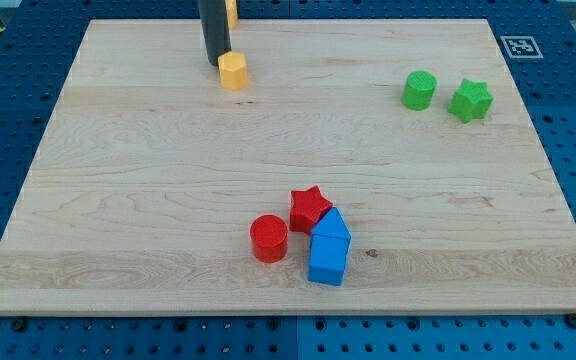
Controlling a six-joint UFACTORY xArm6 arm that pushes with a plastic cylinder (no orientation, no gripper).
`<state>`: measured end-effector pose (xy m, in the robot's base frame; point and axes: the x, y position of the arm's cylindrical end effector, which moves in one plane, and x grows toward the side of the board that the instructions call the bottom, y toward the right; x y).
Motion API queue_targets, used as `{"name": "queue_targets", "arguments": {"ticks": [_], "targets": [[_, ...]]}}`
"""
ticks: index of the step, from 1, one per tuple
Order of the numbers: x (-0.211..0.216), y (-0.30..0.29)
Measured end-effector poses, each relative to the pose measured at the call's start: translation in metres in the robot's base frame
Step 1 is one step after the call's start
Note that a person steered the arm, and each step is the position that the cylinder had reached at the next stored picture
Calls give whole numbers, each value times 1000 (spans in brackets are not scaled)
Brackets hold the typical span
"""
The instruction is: Place your arm at the top of the green circle
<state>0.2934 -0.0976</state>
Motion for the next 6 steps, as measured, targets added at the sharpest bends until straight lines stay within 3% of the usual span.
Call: {"name": "queue_targets", "arguments": {"ticks": [2, 3, 4, 5, 6], "targets": [[79, 29], [96, 67], [97, 47], [86, -16], [44, -47]]}}
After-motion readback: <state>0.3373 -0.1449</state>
